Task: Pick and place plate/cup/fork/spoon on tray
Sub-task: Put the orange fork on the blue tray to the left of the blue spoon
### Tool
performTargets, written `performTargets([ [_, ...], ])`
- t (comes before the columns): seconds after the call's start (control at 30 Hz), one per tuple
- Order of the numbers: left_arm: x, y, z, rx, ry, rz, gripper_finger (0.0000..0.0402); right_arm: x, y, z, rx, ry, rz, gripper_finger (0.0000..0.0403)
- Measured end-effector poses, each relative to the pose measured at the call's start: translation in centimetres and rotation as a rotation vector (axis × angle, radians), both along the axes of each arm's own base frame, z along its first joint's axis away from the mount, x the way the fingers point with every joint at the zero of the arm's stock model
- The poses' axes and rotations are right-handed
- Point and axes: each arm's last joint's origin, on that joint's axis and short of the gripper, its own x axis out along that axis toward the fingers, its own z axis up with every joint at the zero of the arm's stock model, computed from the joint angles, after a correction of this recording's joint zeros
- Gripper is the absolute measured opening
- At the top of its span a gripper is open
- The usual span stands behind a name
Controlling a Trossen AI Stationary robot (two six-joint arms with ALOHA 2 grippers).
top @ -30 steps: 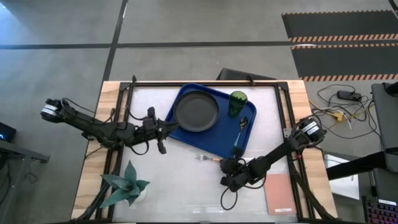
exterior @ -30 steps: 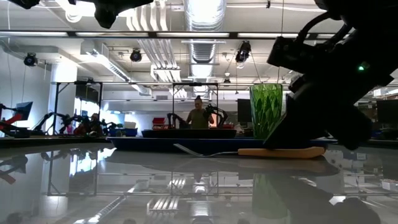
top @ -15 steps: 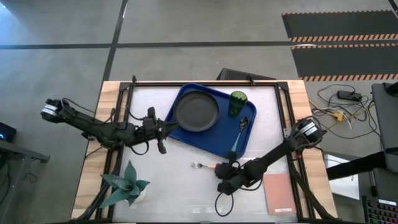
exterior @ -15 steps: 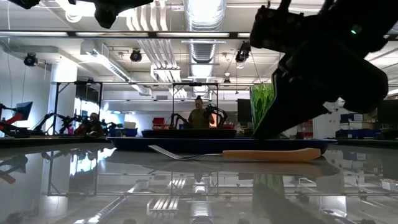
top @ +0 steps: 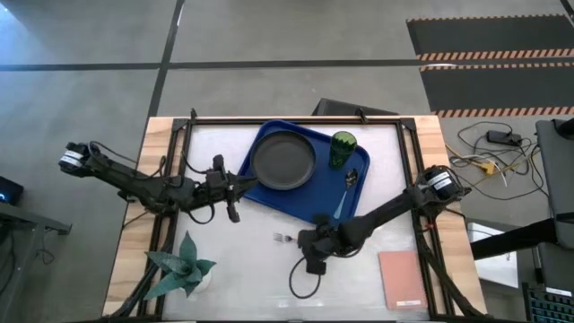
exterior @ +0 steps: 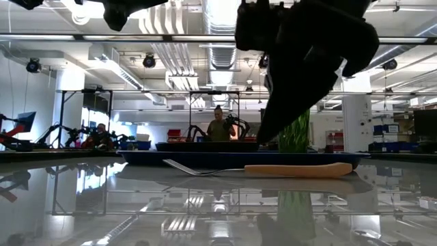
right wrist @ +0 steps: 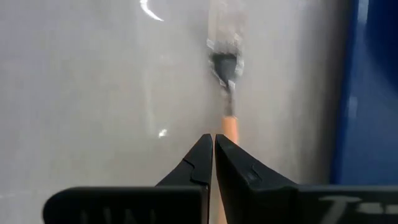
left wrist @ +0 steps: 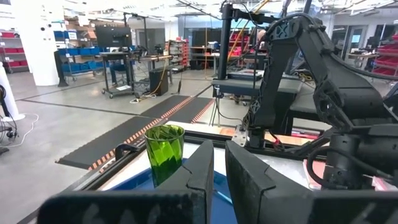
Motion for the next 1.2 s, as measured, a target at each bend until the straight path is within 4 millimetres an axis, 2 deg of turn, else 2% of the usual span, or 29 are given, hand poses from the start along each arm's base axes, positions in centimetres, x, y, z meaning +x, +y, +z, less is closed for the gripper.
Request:
performTargets([
  [0.23, 0.0, 0.0, -0.1, 0.003, 0.008, 0.000, 0.0024, 0.7, -0.3, 0.2, -0.026, -0.054, 0.083, 0.0022],
  [0.57, 0.0, 0.0, -0.1, 0.004, 0.010, 0.000, 0.0024, 0.2, -0.7, -0.6, -0.044, -0.029, 0.074, 0.0132],
  [0.73, 0.0, 0.0, -0.1, 0.004, 0.011, 0.000, 0.0024, -0.2, -1.0, -1.4, -0.053, -0.016, 0.071, 0.0166],
  [0.93, 0.0, 0.0, -0.1, 0.005, 0.013, 0.000, 0.0024, -0.6, -1.3, -2.5, -0.062, -0.046, 0.053, 0.0180],
  [1.2, 0.0, 0.0, -0.1, 0.005, 0.014, 0.000, 0.0024, -1.0, -1.7, -3.5, -0.057, -0.067, 0.019, 0.0166],
])
